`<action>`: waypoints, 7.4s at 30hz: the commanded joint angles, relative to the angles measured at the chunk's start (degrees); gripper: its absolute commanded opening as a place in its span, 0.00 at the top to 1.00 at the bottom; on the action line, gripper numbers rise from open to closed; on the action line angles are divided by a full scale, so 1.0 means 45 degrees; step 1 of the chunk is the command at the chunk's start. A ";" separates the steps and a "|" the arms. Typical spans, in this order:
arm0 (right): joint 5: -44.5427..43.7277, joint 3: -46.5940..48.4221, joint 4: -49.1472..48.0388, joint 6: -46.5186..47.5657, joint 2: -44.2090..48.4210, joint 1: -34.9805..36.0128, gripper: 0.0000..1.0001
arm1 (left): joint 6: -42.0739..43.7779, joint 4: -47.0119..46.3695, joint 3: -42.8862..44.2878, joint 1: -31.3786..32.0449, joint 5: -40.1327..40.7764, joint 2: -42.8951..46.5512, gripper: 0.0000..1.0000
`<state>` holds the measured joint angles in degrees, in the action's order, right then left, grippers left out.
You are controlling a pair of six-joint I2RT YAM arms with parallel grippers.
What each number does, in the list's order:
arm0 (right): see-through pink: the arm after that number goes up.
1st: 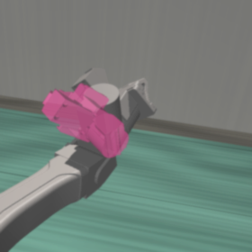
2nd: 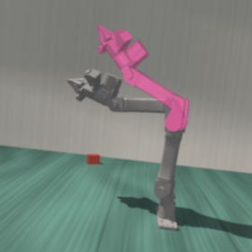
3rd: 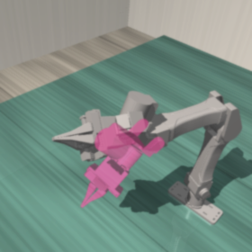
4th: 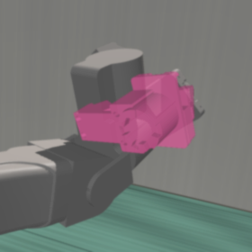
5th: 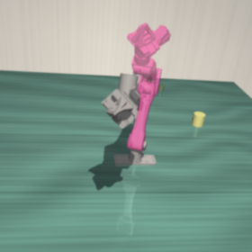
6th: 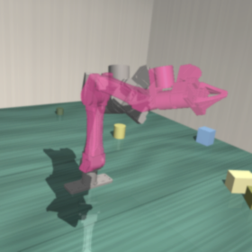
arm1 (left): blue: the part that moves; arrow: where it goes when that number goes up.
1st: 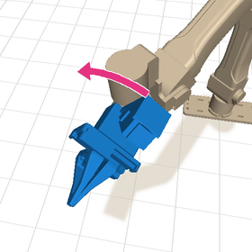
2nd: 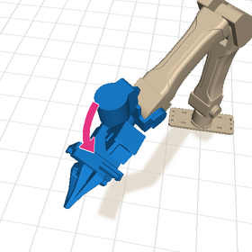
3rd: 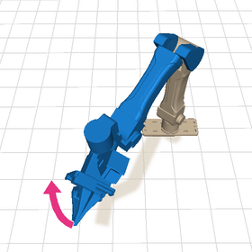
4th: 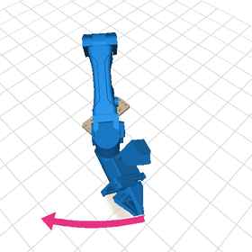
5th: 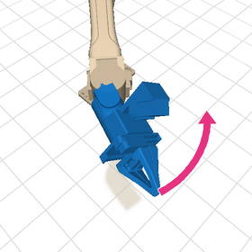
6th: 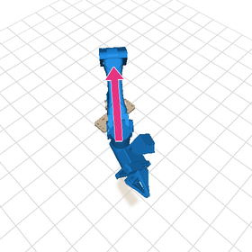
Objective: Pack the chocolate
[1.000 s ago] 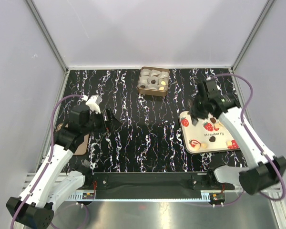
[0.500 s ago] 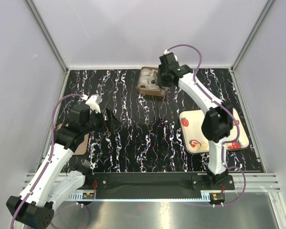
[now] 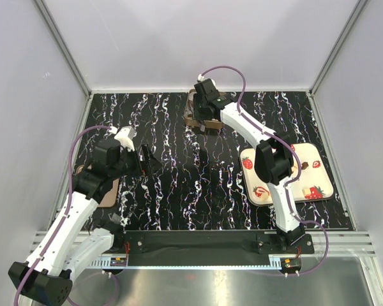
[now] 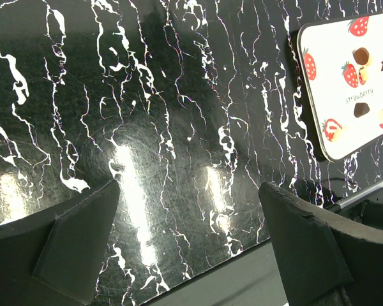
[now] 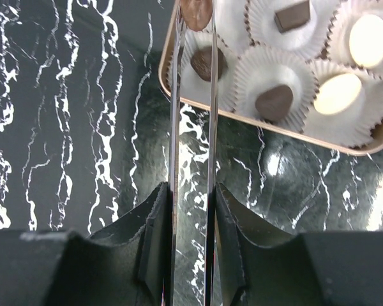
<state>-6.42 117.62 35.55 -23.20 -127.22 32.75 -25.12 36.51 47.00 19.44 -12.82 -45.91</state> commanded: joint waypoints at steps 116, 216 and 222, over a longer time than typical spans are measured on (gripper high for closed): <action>-0.0567 -1.3364 0.3136 -0.0743 1.2567 -0.7024 0.47 | 0.0212 -0.0242 0.0200 -0.0004 -0.0120 0.0573 0.01; -0.2266 0.1244 -0.0224 -0.1934 -0.0811 -0.1927 0.63 | 0.0486 -0.1356 -0.0172 0.0465 -0.0276 -0.1106 0.01; -0.2383 0.1283 -0.0185 -0.1817 -0.0772 -0.1927 0.61 | 0.0486 -0.1356 -0.0152 0.0465 -0.0276 -0.1087 0.01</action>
<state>-14.55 120.51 35.77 -31.73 -131.04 23.38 -23.83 31.62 45.95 21.39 -14.76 -52.07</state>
